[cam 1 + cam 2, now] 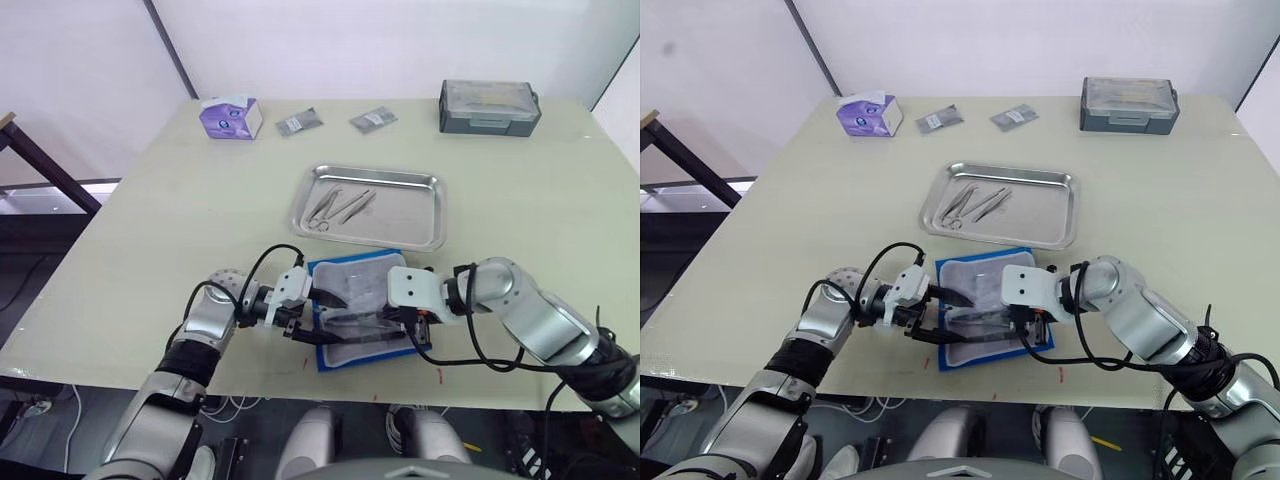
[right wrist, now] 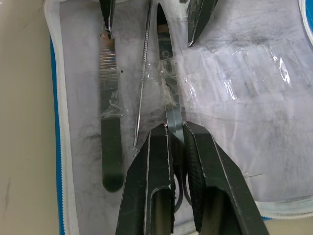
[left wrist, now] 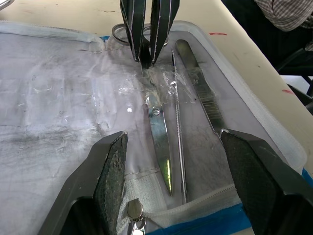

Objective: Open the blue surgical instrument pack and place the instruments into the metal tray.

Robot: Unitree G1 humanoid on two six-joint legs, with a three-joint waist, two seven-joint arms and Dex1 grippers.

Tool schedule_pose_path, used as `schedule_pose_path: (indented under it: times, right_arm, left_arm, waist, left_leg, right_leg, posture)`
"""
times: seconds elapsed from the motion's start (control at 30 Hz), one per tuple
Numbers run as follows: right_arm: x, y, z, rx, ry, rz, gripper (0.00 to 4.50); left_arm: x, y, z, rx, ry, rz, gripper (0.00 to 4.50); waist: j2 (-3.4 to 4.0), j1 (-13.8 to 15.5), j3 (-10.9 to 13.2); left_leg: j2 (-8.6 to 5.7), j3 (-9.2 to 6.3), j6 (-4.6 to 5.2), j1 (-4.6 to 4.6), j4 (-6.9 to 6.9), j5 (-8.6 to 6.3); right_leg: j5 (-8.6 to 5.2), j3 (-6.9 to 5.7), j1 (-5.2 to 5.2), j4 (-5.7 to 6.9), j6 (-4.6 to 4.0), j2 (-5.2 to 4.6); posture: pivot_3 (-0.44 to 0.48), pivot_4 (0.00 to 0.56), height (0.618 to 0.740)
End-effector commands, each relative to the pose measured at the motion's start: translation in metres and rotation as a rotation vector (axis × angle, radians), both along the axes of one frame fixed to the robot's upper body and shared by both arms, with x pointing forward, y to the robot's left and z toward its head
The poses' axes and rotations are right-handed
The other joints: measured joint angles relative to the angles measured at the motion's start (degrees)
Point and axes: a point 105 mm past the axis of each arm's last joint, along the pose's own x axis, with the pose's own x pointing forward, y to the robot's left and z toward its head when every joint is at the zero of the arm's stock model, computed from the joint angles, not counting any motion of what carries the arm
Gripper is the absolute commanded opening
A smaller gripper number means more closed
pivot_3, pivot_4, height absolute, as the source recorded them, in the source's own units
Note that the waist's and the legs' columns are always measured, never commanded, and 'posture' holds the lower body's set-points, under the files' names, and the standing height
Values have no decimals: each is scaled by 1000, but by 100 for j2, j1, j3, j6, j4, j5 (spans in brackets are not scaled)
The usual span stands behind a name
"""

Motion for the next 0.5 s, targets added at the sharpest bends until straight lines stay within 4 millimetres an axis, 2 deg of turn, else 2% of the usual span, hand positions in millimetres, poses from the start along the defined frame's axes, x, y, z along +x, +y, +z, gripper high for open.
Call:
schedule_pose_path:
  times: [0.03, 0.5]
  right_arm:
    - [-1, 4, 16, 10, -61, 35, 146]
    - [-3, -6, 21, -39, -34, 17, 146]
  left_arm:
    - [-45, -1, -62, 155, 270, -64, 3256]
    - [-45, -3, -63, 155, 269, -65, 3256]
  waist:
    - [0, 4, 0]
    - [-1, 10, 1]
  left_leg:
    - [-1, -1, 0, 0, 0, 0]
    - [-12, -5, 3, -3, -2, -1]
  right_leg:
    - [0, 0, 0, 0, 0, -1]
    - [-3, -4, 1, -5, 6, -12]
  posture:
    - [0, 150, 738]
    - [0, 150, 738]
